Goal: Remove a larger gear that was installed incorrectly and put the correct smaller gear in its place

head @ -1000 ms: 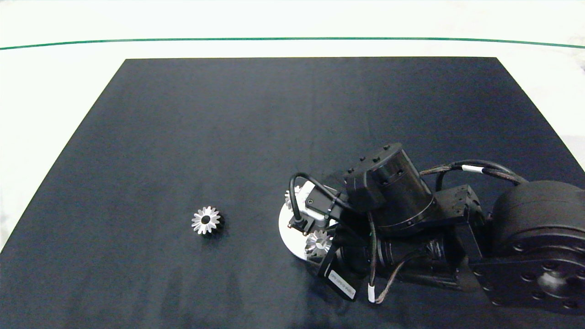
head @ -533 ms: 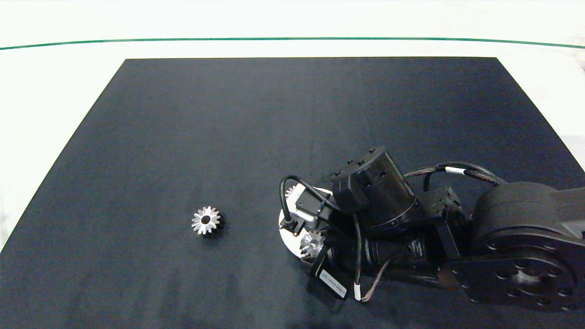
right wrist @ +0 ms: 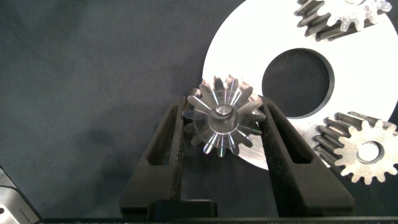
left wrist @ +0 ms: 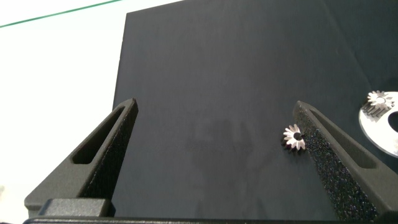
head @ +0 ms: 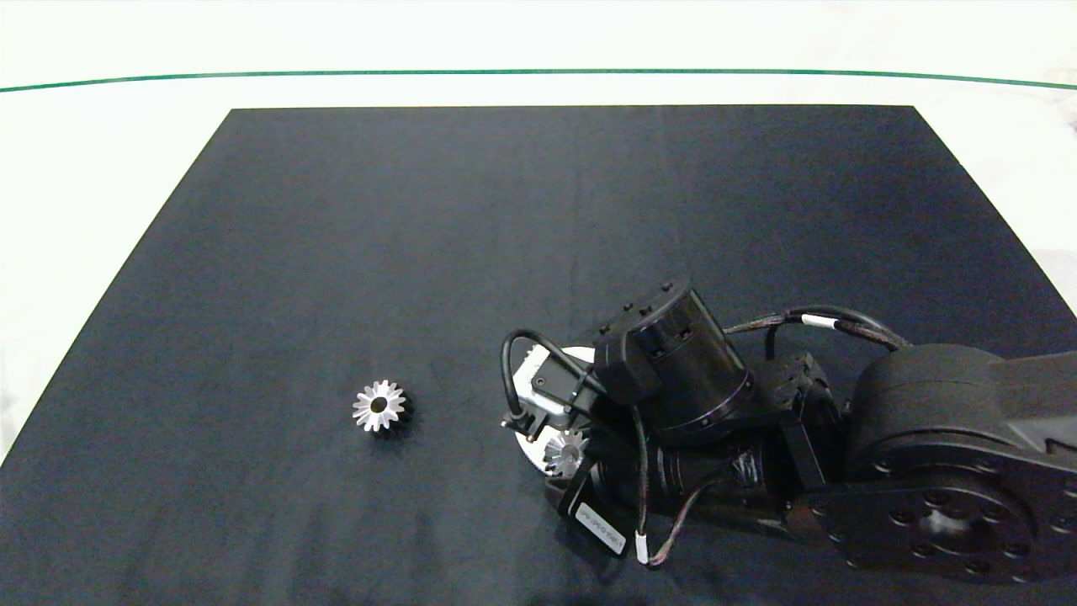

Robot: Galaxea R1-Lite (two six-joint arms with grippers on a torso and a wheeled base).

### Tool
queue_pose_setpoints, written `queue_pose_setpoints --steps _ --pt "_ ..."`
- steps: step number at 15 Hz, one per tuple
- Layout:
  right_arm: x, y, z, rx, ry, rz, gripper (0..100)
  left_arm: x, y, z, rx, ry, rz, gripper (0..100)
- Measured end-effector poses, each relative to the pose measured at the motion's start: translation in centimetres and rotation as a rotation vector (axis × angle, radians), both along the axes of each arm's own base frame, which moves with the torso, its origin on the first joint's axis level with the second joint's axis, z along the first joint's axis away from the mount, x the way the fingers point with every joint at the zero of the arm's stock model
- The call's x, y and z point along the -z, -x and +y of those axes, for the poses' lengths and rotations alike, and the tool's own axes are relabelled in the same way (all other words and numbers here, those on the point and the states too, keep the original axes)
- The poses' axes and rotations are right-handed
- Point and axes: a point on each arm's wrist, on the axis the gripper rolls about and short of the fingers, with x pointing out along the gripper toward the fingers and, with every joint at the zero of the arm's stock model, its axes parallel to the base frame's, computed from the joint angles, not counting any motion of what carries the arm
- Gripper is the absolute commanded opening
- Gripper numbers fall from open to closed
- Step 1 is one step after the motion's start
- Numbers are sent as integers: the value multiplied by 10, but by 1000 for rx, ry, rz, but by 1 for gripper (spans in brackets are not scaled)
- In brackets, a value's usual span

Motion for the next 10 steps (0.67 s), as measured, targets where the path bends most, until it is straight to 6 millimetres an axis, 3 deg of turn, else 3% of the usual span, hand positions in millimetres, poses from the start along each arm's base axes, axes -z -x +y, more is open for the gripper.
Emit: queue_pose_setpoints --steps 10 --pt "4 -4 1 25 22 -6 25 2 2 0 0 0 -2 100"
